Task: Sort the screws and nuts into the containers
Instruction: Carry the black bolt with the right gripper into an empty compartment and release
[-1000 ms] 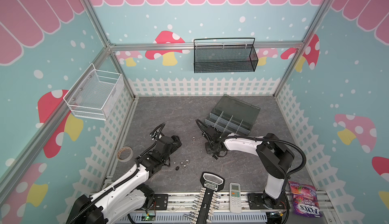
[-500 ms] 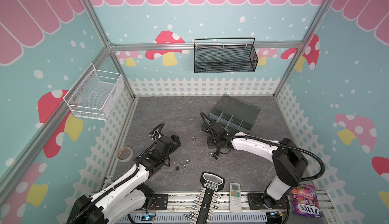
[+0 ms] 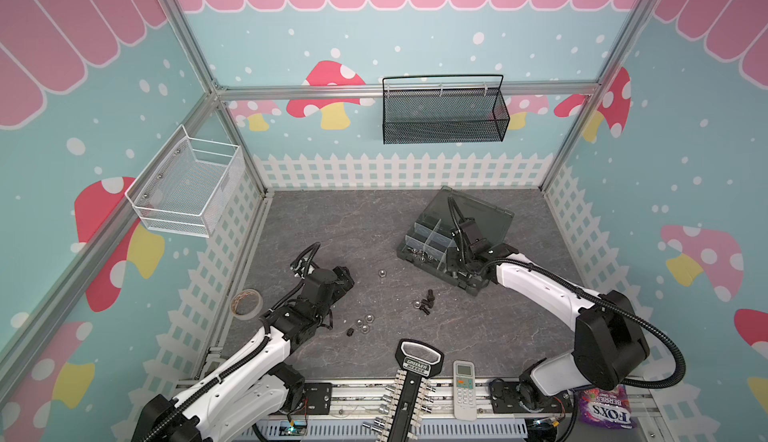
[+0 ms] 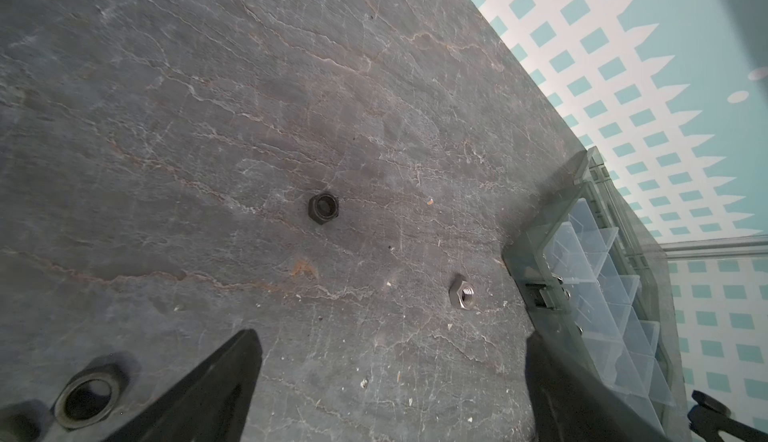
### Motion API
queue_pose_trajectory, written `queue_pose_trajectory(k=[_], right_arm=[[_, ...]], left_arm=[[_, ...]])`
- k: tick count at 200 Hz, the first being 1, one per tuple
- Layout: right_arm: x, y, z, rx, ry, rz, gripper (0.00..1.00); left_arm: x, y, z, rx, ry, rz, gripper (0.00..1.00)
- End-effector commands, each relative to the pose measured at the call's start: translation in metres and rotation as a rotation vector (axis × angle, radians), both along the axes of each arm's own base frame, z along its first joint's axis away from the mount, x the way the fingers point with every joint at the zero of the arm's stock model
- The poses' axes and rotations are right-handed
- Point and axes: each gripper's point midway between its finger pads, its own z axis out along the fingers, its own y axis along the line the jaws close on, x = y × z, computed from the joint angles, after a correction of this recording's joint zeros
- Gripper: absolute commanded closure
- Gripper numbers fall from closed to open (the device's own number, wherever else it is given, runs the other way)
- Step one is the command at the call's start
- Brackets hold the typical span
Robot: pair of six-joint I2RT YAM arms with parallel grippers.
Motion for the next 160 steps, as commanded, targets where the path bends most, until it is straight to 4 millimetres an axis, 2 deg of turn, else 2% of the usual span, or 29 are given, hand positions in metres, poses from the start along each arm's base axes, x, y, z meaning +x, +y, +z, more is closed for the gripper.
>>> queue_pose_trajectory(k=[1,43,99,137,160], right_arm=[[-0.004,-0.023,-0.005,-0.018,0.026,-0.033,1.00],[-0.001,-0.055,-0.016,-0.037,0.052,-0.099,1.00],[0.003,-0.080,-0.029,-0.040,0.070,-0.142,1.00],[0.009,-0.089,-0.038,-0.040,0.080,-0.150,0.94],[0.012,-0.091,-0.043,-0.037,0.085,-0.149,0.85]], left_arm=[[-0.003,0.009,-0.003,0.012,0.016,0.041,0.00],[-0.002,0.011,-0.003,0.021,0.023,0.038,0.00],[-0.002,0.011,-0.005,0.017,0.027,0.037,0.00],[0.000,0.008,-0.010,-0.008,0.043,0.020,0.00],[0.000,0.006,-0.012,-0.027,0.054,0.007,0.00]])
